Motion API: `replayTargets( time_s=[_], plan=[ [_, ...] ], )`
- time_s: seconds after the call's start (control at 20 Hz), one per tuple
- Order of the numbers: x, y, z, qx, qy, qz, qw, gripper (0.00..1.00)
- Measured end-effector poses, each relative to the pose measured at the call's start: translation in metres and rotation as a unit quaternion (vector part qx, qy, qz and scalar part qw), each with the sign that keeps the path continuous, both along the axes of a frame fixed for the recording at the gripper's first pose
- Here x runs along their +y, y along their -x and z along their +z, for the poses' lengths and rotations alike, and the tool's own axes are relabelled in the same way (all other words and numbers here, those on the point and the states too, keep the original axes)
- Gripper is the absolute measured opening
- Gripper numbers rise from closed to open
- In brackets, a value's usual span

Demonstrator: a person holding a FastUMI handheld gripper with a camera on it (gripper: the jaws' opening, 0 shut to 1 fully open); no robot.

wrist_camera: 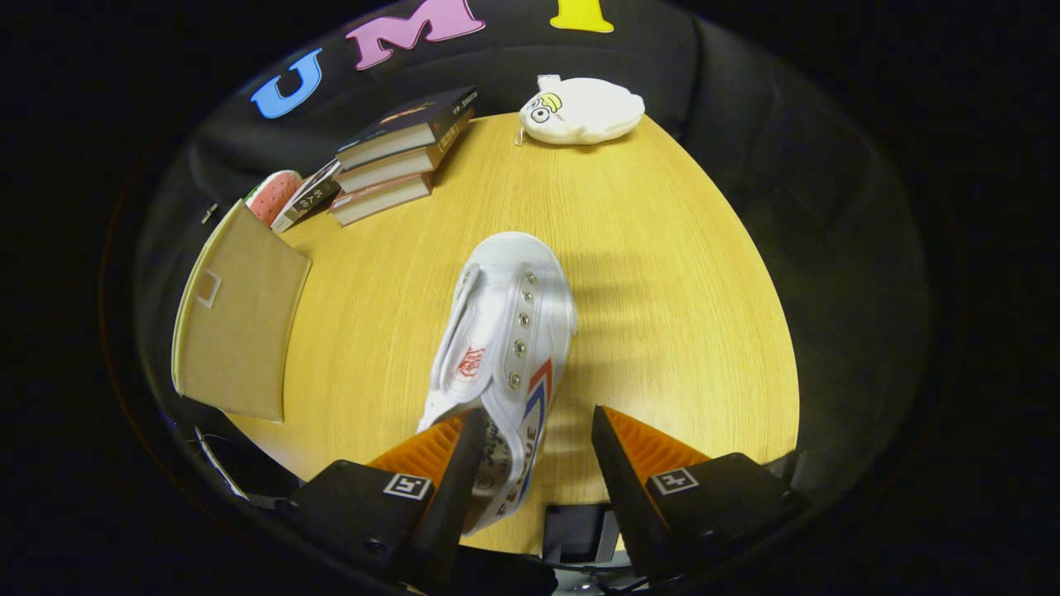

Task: Open the storage box then place both shoes into the box .Put the left shoe in first, then the right shoe, with the right side of both shoes facing outward in a uniform manner.

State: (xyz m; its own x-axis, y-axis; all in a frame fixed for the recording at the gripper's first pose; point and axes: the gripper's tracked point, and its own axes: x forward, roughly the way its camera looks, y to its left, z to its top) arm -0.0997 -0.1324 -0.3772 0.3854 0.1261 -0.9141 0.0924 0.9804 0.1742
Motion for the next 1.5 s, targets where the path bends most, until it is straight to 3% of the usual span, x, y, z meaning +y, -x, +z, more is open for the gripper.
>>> replayTargets(
  time_s=[0.2, 0.25, 0.4, 0.55, 0.75, 1.0, 1.5],
  plan=[
    [0.000, -0.030, -0.006, -0.040, -0.007, -0.017, 0.999, 0.69],
    [0.001, -0.033, -0.009, -0.045, -0.006, -0.024, 0.999, 0.59],
    [-0.006, -0.035, -0.009, -0.061, -0.008, -0.051, 0.997, 0.43],
    [-0.013, -0.036, -0.010, -0.061, -0.028, -0.083, 0.994, 0.13],
    [-0.015, -0.037, -0.003, -0.057, -0.048, -0.096, 0.993, 0.05],
    [0.007, -0.048, 0.056, -0.085, -0.083, -0.102, 0.988, 0.05],
    [0.149, -0.093, 0.203, -0.115, -0.157, -0.103, 0.976, 0.05]
  ],
)
